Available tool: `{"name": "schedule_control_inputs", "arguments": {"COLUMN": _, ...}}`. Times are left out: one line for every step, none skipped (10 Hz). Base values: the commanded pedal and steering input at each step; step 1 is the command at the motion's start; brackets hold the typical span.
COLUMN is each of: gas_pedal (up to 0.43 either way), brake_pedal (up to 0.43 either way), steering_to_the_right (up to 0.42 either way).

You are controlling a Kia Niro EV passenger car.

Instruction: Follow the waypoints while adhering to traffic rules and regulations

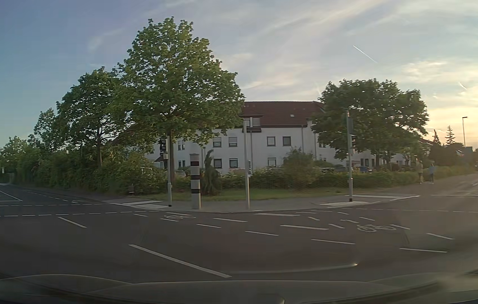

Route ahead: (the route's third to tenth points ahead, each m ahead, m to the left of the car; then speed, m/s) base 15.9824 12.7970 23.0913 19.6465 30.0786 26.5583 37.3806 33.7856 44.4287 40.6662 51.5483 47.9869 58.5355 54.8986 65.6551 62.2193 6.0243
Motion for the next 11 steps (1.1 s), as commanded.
{"name": "schedule_control_inputs", "arguments": {"gas_pedal": 0.189, "brake_pedal": 0.000, "steering_to_the_right": -0.310}}
{"name": "schedule_control_inputs", "arguments": {"gas_pedal": 0.189, "brake_pedal": 0.000, "steering_to_the_right": -0.302}}
{"name": "schedule_control_inputs", "arguments": {"gas_pedal": 0.220, "brake_pedal": 0.000, "steering_to_the_right": -0.295}}
{"name": "schedule_control_inputs", "arguments": {"gas_pedal": 0.228, "brake_pedal": 0.000, "steering_to_the_right": -0.285}}
{"name": "schedule_control_inputs", "arguments": {"gas_pedal": 0.228, "brake_pedal": 0.000, "steering_to_the_right": -0.271}}
{"name": "schedule_control_inputs", "arguments": {"gas_pedal": 0.228, "brake_pedal": 0.000, "steering_to_the_right": -0.249}}
{"name": "schedule_control_inputs", "arguments": {"gas_pedal": 0.228, "brake_pedal": 0.000, "steering_to_the_right": -0.232}}
{"name": "schedule_control_inputs", "arguments": {"gas_pedal": 0.240, "brake_pedal": 0.000, "steering_to_the_right": -0.217}}
{"name": "schedule_control_inputs", "arguments": {"gas_pedal": 0.268, "brake_pedal": 0.000, "steering_to_the_right": -0.209}}
{"name": "schedule_control_inputs", "arguments": {"gas_pedal": 0.280, "brake_pedal": 0.000, "steering_to_the_right": -0.201}}
{"name": "schedule_control_inputs", "arguments": {"gas_pedal": 0.280, "brake_pedal": 0.000, "steering_to_the_right": -0.193}}
